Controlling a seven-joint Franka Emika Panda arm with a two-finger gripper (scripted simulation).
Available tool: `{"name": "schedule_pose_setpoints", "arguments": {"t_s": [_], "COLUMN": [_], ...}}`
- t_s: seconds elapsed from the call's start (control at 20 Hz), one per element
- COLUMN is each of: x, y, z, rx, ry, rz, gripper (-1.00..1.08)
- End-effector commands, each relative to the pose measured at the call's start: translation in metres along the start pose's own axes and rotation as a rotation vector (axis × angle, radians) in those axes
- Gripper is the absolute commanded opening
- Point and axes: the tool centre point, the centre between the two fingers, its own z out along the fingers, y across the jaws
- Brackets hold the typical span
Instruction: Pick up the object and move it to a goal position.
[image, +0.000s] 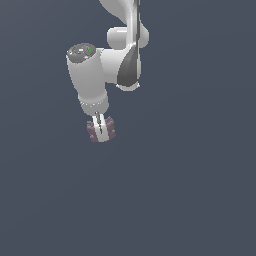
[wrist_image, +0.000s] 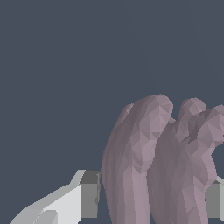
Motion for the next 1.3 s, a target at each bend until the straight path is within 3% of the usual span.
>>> {"name": "schedule_pose_setpoints", "arguments": {"t_s": [0.0, 0.75, 1.25], "x": [0.009, 0.058, 0.084], "y": [0.003, 0.015, 0.018], "z": [-0.028, -0.186, -0.265], "rx": [0.0, -0.001, -0.001], "ry": [0.001, 0.001, 0.001], "rz": [0.001, 0.001, -0.001], "gripper": [-1.0, -1.0, -1.0]}}
